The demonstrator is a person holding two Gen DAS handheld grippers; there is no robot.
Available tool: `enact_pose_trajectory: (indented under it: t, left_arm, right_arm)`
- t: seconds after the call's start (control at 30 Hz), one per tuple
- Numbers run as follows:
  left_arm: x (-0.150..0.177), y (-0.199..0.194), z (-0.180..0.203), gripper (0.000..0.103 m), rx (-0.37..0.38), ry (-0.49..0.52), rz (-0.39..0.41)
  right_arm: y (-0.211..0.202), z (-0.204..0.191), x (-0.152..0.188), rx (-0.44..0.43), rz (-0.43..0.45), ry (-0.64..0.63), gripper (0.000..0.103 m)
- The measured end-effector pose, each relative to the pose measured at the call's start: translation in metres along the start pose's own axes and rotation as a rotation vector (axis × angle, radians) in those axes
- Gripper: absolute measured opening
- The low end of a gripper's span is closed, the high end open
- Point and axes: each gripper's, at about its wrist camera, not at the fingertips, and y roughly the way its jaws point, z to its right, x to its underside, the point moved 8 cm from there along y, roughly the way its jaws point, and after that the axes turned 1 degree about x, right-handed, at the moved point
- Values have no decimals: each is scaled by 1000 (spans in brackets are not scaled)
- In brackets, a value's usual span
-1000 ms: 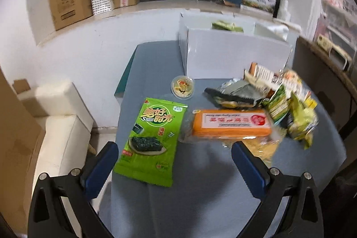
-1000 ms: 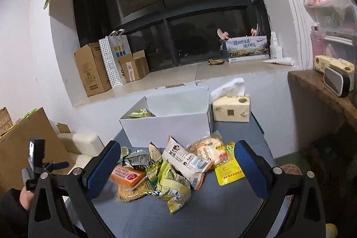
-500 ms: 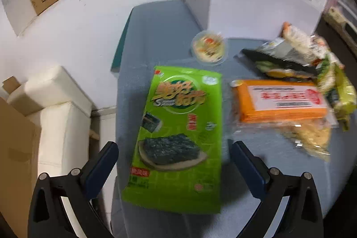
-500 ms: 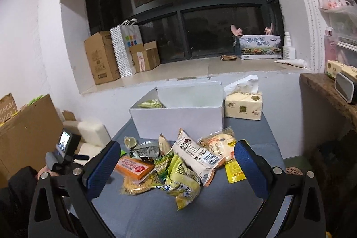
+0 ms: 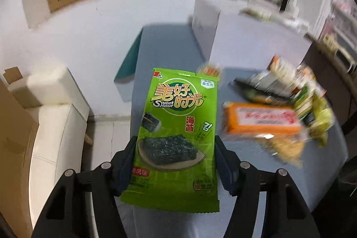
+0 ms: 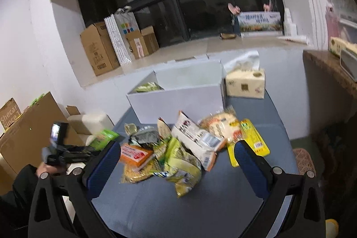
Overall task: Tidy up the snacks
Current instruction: 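Carry the seaweed packet into the box with the left gripper while the right carries a bread bag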
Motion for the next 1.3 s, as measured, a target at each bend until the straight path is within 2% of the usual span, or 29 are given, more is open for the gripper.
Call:
enact_pose_trajectory:
  t: [0.13,0.27,0.33,0.4,0.47,0.57,0.7,0.8,0.87,0.9,1.07,1.3]
  left_arm:
    - [-17,-51,24,69,53,-5,129]
    - [-31,-89,52,69,119,1,239]
    - [-35,-96,62,69,139,15,264]
    - [-37,-100,73,69,151,37,272]
    - [-40,-104,84,69,164,53,279]
    - [-43,-102,98,69,183,63,273]
    - [-45,-101,108,69,185,82,273]
    - [-46,-97,110,69,176,94,267]
    - [-48,-96,111,69,176,97,269]
    - [-48,-96,111,69,176,96,273]
    - [-57,-96,109,69,175,91,289]
    - [-92,-96,122,69,193,101,331]
  right_arm:
    - [23,37,5,105,-49,-20,103]
    - [66,83,14,179,-168,-45,103]
    - [87,98,15,179,-210,-75,103]
    - [105,111,11,197,-235,-59,103]
    - [125,115,0,146,-245,5,103]
    - [154,111,-14,126,-262,41,103]
    - [192,93,-15,135,-341,6,103]
    - [207,81,-9,204,-369,-66,103]
    - [208,80,-7,192,-373,-38,89]
    - [206,79,-7,185,-368,-25,77]
    - [182,81,-12,172,-335,-12,76]
    - [113,85,-57,99,-126,87,76]
